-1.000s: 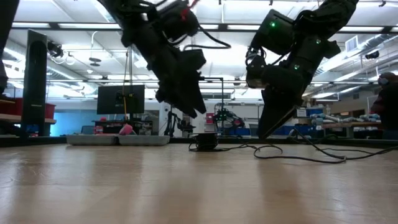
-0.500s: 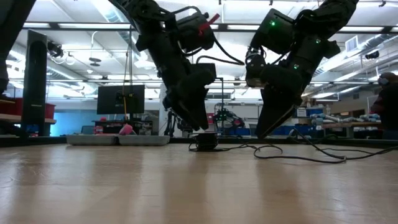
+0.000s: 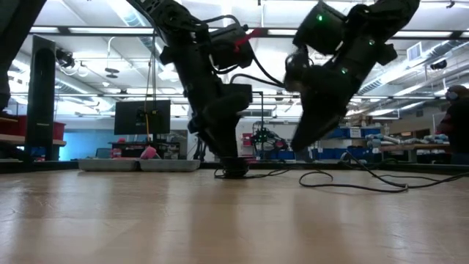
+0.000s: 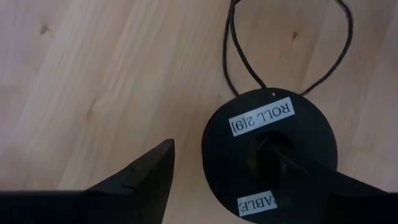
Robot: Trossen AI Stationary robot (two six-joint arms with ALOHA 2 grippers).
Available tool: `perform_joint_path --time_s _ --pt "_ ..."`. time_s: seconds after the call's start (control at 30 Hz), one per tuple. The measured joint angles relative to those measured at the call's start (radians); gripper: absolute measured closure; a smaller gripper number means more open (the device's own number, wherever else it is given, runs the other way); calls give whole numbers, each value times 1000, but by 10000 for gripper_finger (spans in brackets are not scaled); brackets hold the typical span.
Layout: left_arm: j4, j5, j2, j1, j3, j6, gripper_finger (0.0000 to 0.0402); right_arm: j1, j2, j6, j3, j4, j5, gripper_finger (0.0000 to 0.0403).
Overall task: Coil cords
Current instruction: Uncoil the black wire from the spool
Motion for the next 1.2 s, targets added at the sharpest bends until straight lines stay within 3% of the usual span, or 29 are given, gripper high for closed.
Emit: perform_joint_path --time_s 0.13,0.3,0.47,0.87,1.2 --pt "-44 0 -3 0 1 0 158 3 -4 -99 7 129 5 232" --pt "-113 1 -6 0 2 -5 158 18 23 -360 8 288 105 232" --pt "-128 16 -11 -1 1 -5 159 19 85 -537 8 329 119 244" --pt "-150 23 -17 -2 -3 -3 159 -25 329 -606 158 372 143 305" --pt "-178 16 -17 -2 -5 0 159 -44 370 -660 180 365 154 329"
